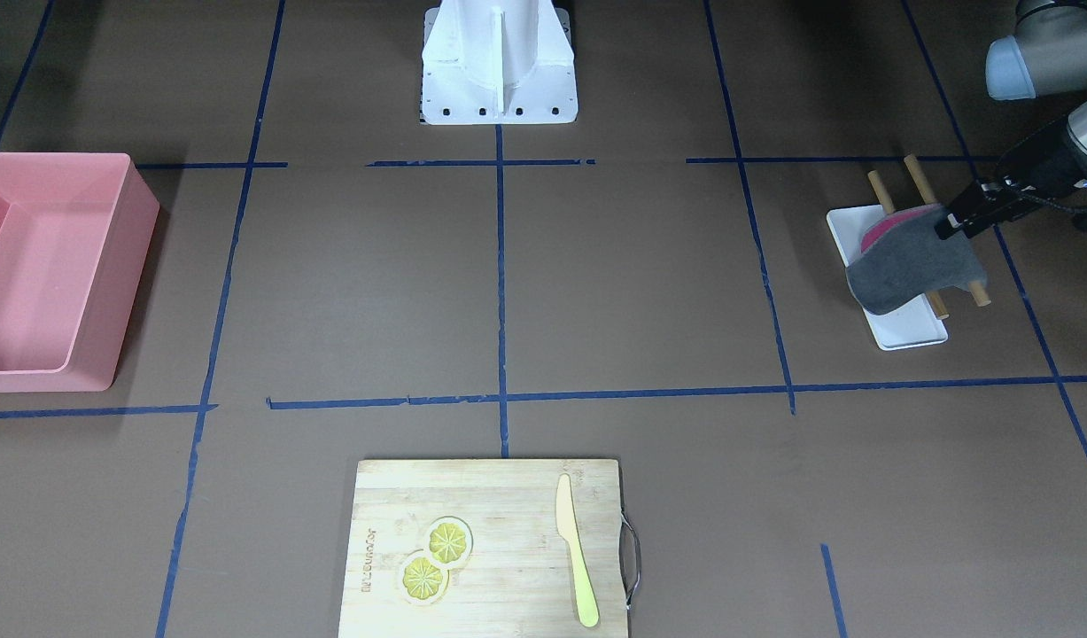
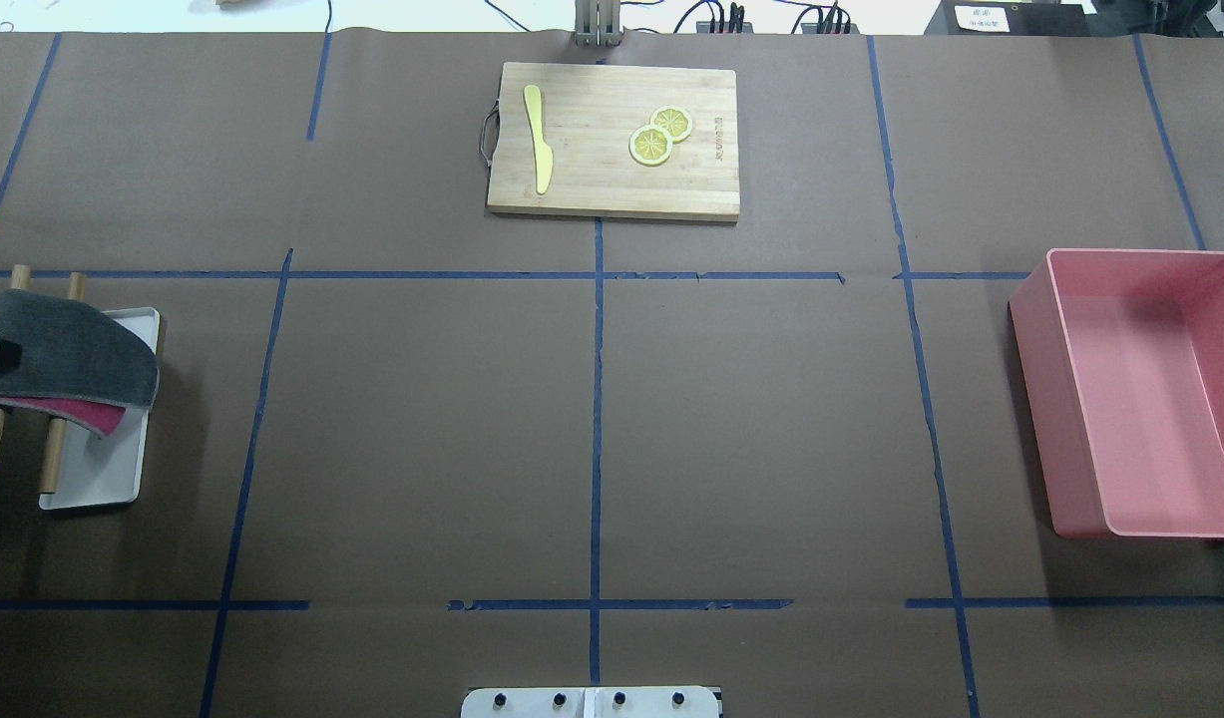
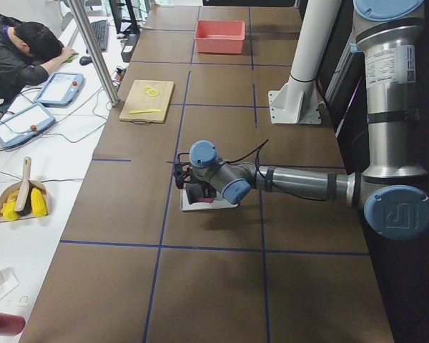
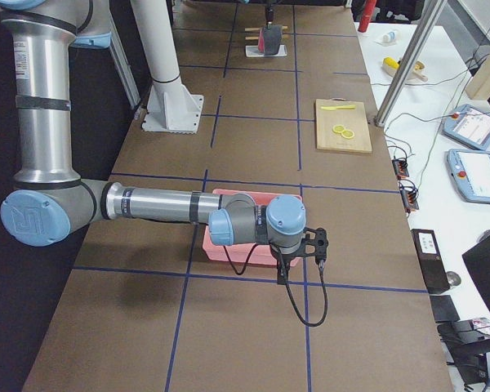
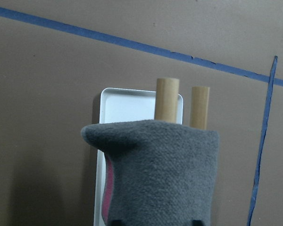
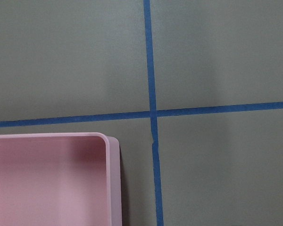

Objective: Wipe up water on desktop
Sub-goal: 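Lower the left gripper onto the grey towel on the white tray and grasp it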

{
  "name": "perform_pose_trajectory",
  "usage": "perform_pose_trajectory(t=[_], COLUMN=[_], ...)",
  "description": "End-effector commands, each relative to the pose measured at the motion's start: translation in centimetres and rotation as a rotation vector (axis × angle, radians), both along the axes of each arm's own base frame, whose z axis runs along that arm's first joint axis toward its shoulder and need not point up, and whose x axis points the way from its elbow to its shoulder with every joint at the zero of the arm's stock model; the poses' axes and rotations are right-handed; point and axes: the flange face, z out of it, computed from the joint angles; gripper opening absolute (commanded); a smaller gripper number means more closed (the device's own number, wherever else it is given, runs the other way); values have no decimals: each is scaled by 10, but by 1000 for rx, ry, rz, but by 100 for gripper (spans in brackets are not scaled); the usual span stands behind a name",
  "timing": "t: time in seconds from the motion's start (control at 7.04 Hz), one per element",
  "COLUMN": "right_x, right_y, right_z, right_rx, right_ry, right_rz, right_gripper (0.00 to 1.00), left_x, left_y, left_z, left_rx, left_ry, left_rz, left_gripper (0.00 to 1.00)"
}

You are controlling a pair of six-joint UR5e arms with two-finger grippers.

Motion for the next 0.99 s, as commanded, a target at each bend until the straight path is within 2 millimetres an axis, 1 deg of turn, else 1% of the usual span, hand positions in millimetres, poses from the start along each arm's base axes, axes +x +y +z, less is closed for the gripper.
perform_pose_trajectory(t=[0.0,0.43,0.85], right_x=[0,0,0], right_y=[0,0,0], right_z=[0,0,0], right_rx=[-1,-1,-1], right_ry=[0,0,0], right_rz=[0,0,0], right_gripper=[100,100,100], left_x=[-1,-2,-4], left_y=[0,2,1], left_z=[0,0,-6], left_rx=[1,3,14], left_ry=[0,2,6], left_rz=[0,0,-4], left_gripper=[26,25,26])
